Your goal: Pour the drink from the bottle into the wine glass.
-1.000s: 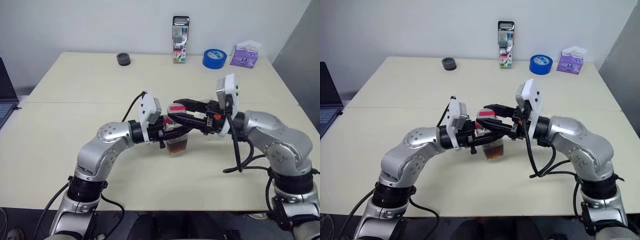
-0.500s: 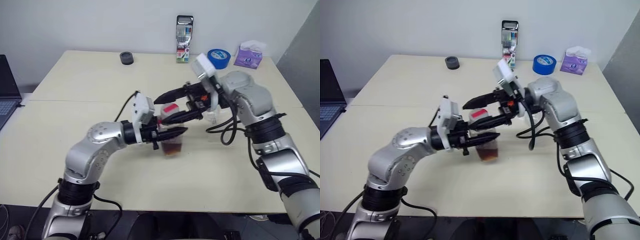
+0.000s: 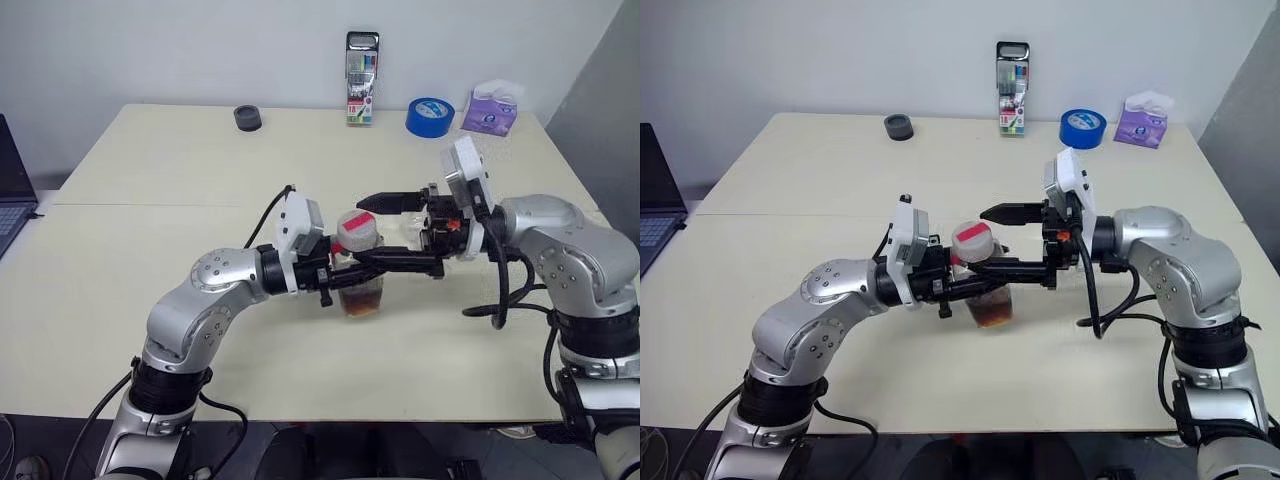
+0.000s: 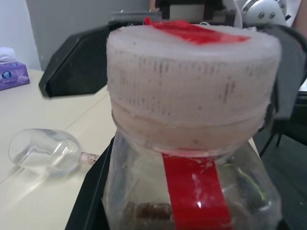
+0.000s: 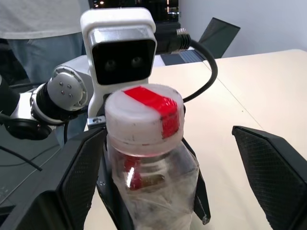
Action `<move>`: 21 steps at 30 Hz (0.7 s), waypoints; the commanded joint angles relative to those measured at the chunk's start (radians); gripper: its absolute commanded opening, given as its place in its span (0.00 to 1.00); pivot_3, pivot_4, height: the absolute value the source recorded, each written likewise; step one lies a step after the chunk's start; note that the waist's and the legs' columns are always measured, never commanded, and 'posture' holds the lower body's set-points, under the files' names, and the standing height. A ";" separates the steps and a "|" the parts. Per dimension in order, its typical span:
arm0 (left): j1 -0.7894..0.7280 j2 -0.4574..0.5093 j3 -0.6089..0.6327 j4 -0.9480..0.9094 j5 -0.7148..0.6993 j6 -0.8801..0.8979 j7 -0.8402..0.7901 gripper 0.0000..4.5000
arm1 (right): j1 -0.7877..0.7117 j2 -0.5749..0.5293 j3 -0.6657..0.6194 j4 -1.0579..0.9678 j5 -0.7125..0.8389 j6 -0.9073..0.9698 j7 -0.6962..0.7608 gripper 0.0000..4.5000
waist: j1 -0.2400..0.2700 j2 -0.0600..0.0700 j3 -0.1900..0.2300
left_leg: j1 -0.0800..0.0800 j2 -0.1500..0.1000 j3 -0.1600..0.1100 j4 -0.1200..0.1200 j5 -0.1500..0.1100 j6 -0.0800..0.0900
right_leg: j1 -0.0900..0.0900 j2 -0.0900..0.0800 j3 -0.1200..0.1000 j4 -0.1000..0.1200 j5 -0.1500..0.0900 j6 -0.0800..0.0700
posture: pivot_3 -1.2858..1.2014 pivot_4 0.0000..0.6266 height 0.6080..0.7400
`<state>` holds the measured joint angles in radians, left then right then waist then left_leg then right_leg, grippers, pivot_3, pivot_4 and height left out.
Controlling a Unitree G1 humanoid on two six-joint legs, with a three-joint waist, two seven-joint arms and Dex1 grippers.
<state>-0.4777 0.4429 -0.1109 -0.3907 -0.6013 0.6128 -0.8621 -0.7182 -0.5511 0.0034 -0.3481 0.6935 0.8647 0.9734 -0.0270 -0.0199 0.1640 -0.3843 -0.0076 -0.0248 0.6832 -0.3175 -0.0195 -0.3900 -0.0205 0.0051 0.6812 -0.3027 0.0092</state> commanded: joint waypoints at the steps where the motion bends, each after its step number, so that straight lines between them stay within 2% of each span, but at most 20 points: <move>1: -0.022 -0.009 0.007 -0.002 0.010 -0.047 -0.004 0.40 | 0.026 0.057 -0.083 -0.136 0.084 0.077 -0.193 0.99 | 0.000 0.000 0.000 | 0.000 0.000 0.000 0.000 0.000 0.000 | 0.000 0.000 0.000 0.000 0.000 0.000 | 0.52 0.24 1.00; 8: -0.034 -0.015 -0.001 0.018 0.016 -0.061 -0.014 0.40 | 0.035 0.100 -0.086 -0.186 0.146 0.117 -0.325 0.99 | 0.000 0.000 0.000 | 0.000 0.000 0.000 0.000 0.000 0.000 | 0.000 0.000 0.000 0.000 0.000 0.000 | 0.52 0.24 1.00; 21: -0.042 -0.011 0.002 0.021 0.018 -0.060 -0.018 0.40 | 0.066 0.087 -0.037 -0.182 0.130 0.057 -0.363 0.99 | -0.002 0.000 0.000 | 0.000 0.000 0.000 0.000 0.000 0.000 | 0.000 0.001 0.000 0.000 0.000 0.000 | 0.52 0.24 1.00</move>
<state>-0.4987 0.4347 -0.1196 -0.3456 -0.5778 0.5766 -0.8814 -0.6465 -0.4626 -0.0181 -0.5087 0.8237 0.9461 0.6238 -0.0291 -0.0199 0.1640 -0.3843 -0.0077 -0.0243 0.6828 -0.3175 -0.0194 -0.3901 -0.0199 0.0056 0.6811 -0.3027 0.0092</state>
